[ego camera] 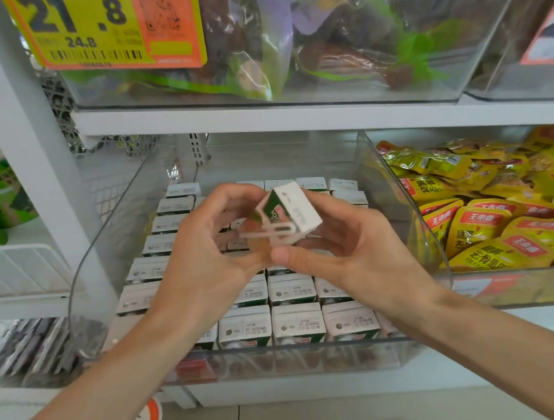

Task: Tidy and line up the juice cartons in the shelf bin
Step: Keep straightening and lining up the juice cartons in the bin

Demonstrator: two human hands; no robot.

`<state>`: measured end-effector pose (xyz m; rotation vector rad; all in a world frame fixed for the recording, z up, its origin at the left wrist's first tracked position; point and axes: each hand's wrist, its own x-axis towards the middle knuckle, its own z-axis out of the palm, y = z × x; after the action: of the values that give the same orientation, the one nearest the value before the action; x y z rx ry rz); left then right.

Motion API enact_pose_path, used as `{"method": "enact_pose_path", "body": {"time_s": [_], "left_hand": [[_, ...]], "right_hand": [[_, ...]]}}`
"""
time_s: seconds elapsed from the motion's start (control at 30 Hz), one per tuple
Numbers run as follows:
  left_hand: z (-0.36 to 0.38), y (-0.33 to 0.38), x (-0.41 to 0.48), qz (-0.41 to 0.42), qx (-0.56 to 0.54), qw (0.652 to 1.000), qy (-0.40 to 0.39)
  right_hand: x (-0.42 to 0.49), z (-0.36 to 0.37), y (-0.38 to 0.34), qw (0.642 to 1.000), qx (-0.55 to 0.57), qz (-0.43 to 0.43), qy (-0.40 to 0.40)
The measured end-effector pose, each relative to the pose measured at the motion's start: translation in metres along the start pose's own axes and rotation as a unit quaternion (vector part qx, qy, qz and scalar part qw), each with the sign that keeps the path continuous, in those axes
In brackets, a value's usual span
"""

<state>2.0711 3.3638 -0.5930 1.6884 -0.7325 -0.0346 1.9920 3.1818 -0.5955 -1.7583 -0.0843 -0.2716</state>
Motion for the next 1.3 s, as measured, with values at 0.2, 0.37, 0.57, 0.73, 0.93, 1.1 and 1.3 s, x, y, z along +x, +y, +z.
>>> {"method": "enact_pose_path", "body": {"time_s": [0.2, 0.37, 0.57, 0.73, 0.93, 1.1, 1.3], "left_hand": [[0.000, 0.000, 0.000, 0.000, 0.024, 0.999, -0.022], [-0.003, -0.006, 0.000, 0.020, 0.069, 0.997, -0.036], [-0.002, -0.008, 0.000, 0.016, 0.077, 0.997, -0.021], [0.001, -0.004, -0.001, -0.002, 0.070, 0.997, -0.033], [0.003, -0.002, -0.006, 0.003, 0.068, 0.991, -0.117], [0.007, -0.004, -0.006, 0.013, 0.064, 0.991, -0.118], [0.008, -0.002, -0.005, 0.001, 0.042, 0.996, -0.083]], "right_hand": [[0.003, -0.004, -0.002, 0.997, 0.079, 0.011, 0.017], [0.002, -0.009, -0.004, 0.993, -0.054, -0.100, 0.011], [0.001, -0.010, -0.001, 0.990, -0.086, -0.115, 0.008], [0.001, -0.010, -0.003, 0.998, -0.002, -0.037, 0.041], [0.005, -0.010, -0.010, 0.980, 0.130, 0.121, 0.093], [0.010, -0.010, -0.013, 0.967, 0.118, 0.215, 0.071], [0.014, -0.011, -0.016, 0.951, 0.119, 0.280, 0.061]]}}
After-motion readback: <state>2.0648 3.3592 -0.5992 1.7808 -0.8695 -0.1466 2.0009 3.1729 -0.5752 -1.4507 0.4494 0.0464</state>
